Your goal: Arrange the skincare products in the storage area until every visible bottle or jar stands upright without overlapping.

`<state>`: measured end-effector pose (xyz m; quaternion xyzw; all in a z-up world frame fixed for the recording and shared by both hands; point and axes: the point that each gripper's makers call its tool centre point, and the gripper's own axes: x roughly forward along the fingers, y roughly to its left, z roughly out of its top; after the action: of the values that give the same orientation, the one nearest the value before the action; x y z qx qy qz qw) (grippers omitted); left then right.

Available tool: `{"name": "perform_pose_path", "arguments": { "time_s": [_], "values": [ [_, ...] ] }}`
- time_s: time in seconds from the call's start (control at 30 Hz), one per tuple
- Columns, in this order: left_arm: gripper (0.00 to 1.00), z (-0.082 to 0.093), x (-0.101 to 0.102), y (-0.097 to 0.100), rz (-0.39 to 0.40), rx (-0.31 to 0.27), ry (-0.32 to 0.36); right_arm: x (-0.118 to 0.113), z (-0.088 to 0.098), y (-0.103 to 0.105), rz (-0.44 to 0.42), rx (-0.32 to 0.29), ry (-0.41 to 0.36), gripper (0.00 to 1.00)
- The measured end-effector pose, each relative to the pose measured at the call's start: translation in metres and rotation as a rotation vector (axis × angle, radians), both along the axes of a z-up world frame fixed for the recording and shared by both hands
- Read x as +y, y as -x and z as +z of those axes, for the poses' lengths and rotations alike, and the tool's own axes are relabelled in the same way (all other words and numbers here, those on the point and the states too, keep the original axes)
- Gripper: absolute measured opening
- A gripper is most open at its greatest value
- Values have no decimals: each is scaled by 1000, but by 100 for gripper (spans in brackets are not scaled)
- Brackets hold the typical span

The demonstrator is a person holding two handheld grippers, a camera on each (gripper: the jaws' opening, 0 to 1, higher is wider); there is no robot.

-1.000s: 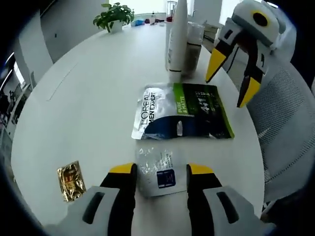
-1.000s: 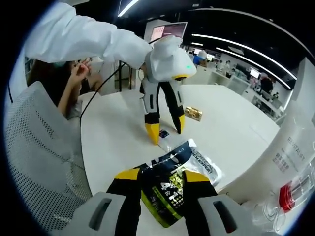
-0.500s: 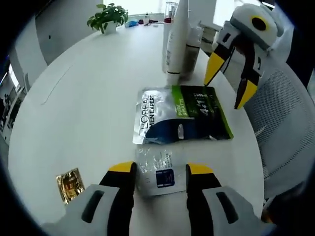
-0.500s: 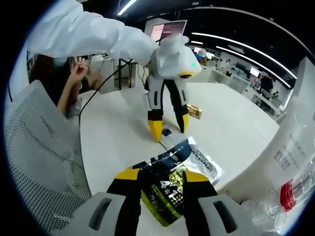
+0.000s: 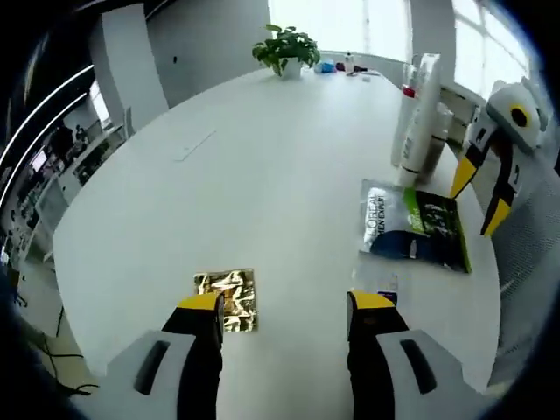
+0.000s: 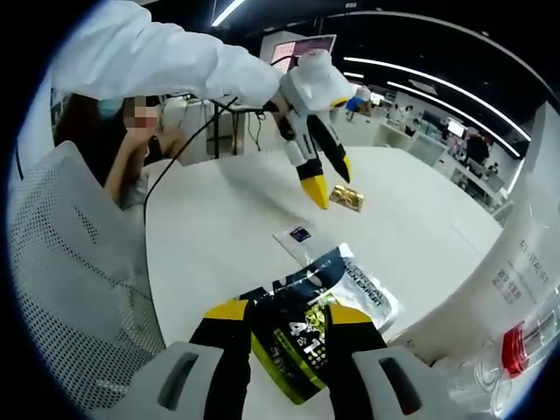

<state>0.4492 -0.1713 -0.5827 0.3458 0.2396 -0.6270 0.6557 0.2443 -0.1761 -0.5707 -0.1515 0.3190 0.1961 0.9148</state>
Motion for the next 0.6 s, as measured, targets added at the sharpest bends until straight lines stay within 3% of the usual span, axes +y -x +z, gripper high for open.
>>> {"name": "perform_pose_path", "arguments": {
  "time_s": [0.1,0.23,0.53,0.6],
  "values": [
    [51,-3,4,-12,77,-16,1,-1,1,0,-6,-2,-4,26],
    [52,-6,4,-17,128,15,11,0,0,0,-4,1,-7,26],
    [51,-21,-6,-31,187,51,2,-3,1,-2,-10,-3,4,26],
    [51,-23,-9,-42,184,46,-1,-4,0,-2,-12,-2,2,26]
  ]
}}
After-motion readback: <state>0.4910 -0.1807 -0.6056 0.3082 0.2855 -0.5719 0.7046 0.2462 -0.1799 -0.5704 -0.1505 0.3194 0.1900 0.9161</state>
